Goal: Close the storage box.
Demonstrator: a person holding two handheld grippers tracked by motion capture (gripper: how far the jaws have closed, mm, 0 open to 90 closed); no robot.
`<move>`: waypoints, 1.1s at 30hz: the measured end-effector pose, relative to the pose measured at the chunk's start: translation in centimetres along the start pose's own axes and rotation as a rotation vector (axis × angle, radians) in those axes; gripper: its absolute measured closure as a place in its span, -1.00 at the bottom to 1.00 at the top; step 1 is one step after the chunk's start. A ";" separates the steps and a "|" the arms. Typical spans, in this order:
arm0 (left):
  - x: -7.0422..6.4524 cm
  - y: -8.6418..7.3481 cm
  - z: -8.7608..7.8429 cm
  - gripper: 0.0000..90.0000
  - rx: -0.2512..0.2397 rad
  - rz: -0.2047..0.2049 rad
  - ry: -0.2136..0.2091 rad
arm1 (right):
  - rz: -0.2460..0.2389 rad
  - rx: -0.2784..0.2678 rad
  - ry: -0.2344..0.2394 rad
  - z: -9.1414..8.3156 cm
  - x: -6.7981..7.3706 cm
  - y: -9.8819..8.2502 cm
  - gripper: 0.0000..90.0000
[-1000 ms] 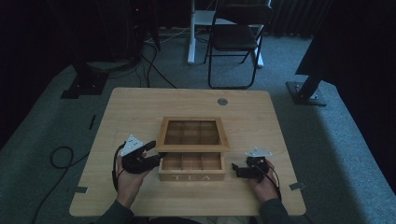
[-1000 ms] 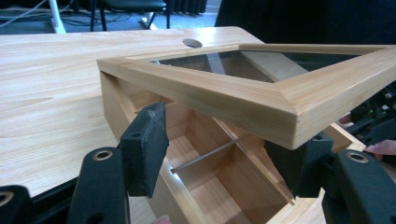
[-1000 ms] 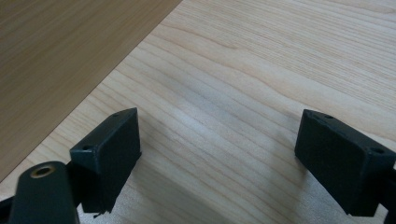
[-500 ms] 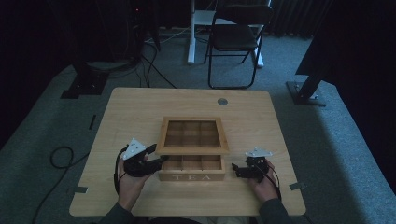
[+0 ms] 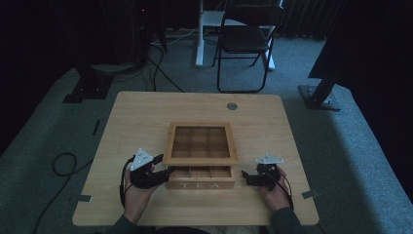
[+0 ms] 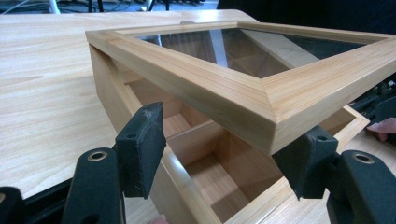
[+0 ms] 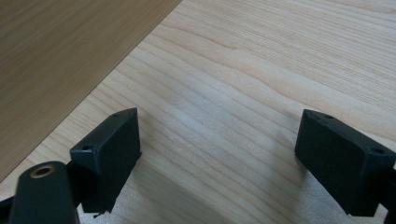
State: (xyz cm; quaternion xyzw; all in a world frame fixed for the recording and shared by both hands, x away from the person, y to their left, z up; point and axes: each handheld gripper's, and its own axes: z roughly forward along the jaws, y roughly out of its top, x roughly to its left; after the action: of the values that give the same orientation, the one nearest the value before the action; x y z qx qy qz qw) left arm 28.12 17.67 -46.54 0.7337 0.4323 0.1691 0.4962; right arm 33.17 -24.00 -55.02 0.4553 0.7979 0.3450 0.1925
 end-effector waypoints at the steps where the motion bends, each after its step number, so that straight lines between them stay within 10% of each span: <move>1: 0.0 -0.1 0.0 -0.17 0.002 0.000 0.001 | 0.000 0.000 0.000 0.0 0.0 0.0 -0.69; 33: -0.3 -1.3 0.3 -0.21 0.019 0.014 0.044 | -0.002 0.001 0.001 0.1 0.0 0.1 -0.70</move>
State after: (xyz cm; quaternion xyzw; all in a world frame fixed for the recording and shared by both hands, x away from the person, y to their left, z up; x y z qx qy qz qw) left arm 27.52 17.40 -47.77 0.7376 0.4394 0.1847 0.4783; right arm 33.27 -23.95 -55.02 0.4543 0.7988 0.3445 0.1921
